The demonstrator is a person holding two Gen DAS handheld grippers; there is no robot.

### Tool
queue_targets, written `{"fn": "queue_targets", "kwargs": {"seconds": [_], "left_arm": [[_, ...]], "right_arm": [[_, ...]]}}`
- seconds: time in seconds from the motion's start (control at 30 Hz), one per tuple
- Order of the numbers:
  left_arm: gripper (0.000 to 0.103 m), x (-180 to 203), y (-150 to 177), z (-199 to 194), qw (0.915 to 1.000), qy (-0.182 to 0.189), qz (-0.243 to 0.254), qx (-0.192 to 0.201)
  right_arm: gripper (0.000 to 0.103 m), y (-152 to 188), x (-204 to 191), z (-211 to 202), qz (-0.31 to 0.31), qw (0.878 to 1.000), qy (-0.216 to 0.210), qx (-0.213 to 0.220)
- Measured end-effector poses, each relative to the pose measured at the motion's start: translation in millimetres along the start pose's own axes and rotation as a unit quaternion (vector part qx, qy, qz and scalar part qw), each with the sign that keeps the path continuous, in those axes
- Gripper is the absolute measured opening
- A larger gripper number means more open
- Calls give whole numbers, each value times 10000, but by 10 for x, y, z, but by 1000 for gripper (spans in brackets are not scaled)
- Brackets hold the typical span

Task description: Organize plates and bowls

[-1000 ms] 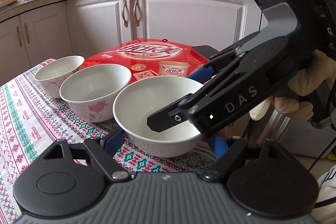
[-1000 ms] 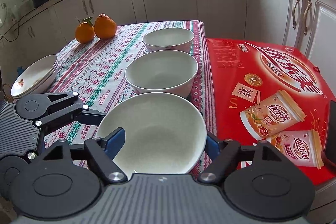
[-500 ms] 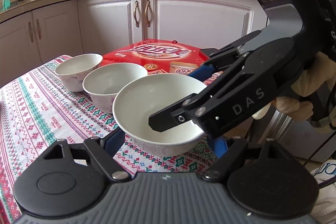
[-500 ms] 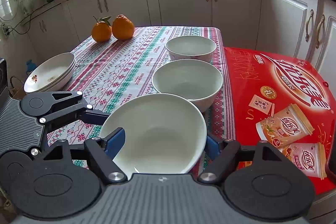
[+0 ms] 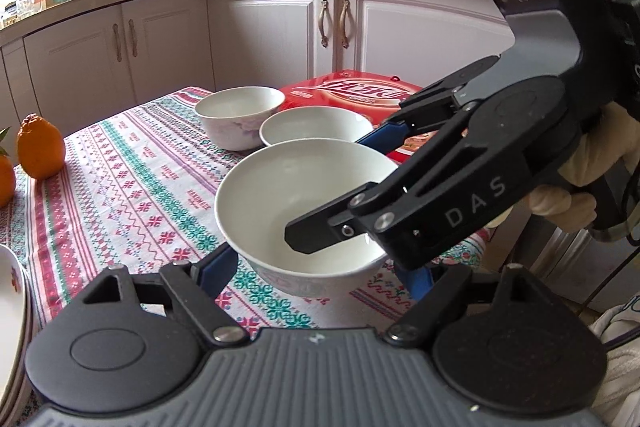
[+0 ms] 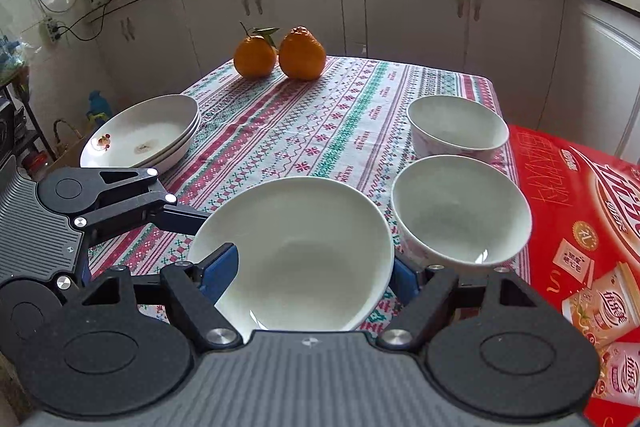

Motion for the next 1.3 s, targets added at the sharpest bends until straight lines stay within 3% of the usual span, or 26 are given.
{"fn": "queue_targets", "kwargs": {"seconds": [0.67, 1.3], "left_arm": [[84, -662, 114, -51, 9976, -612, -301, -104], [85, -845, 136, 35, 9961, -664, -554, -198]], "right_arm": [[83, -428, -369, 648, -314, 9985, -455, -52], [83, -497, -382, 901, -354, 9981, -486, -131]]}}
Point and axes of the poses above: each gripper's, at about its wrist camera, not at the fingertips, and z roughly the way its jaws point, x to its right, y to its underside, the point moved 8 cm from there along z, roughly the way its jaws point, and after that the axes turned 6 degrees about y, right-handed, at the moved point
